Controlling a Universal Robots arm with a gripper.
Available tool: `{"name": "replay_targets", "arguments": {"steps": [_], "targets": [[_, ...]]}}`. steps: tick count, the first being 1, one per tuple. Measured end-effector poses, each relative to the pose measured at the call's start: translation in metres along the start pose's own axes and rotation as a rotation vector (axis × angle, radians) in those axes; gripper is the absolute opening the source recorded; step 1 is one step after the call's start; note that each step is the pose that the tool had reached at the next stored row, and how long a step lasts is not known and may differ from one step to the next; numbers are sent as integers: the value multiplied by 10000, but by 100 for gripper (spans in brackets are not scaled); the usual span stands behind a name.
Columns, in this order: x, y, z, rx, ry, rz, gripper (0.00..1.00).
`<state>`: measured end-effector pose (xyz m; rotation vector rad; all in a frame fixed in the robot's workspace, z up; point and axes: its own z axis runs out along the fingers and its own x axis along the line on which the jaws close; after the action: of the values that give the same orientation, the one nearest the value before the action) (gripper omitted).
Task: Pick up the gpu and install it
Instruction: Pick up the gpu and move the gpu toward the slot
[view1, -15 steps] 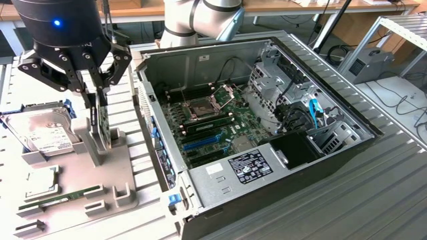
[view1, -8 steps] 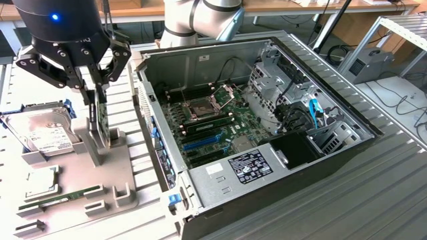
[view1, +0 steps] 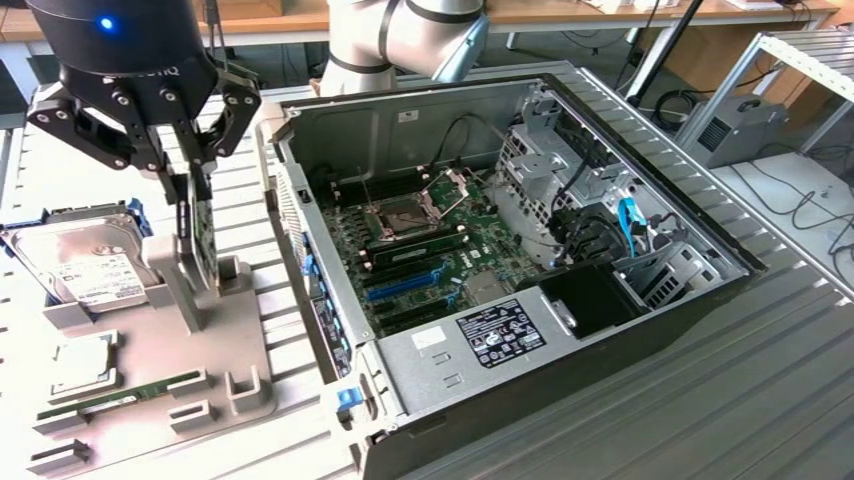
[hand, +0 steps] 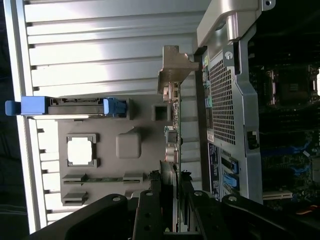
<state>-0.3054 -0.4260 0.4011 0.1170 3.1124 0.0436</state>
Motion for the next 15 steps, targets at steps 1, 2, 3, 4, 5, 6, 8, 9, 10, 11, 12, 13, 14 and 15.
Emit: {"name": "replay_targets", "arguments": {"steps": [1, 2, 3, 4, 5, 6, 8, 9, 10, 11, 12, 13, 14, 15], "targets": [[0, 4, -10, -6, 0, -1, 26], [0, 6, -15, -9, 1, -1, 26], [0, 9, -20, -12, 1, 0, 26], [0, 12, -27, -16, 1, 0, 26], [0, 14, -33, -21, 2, 0, 26], [0, 16, -37, -23, 2, 0, 26], [0, 20, -47, -28, 3, 0, 26], [0, 22, -50, -32, 2, 1, 26], [0, 23, -54, -36, 2, 0, 26], [0, 26, -60, -40, 3, 1, 26], [0, 29, -67, -44, 4, 1, 26], [0, 32, -72, -48, 4, 1, 26], [0, 34, -76, -51, 4, 1, 26], [0, 36, -79, -53, 4, 1, 26]]}}
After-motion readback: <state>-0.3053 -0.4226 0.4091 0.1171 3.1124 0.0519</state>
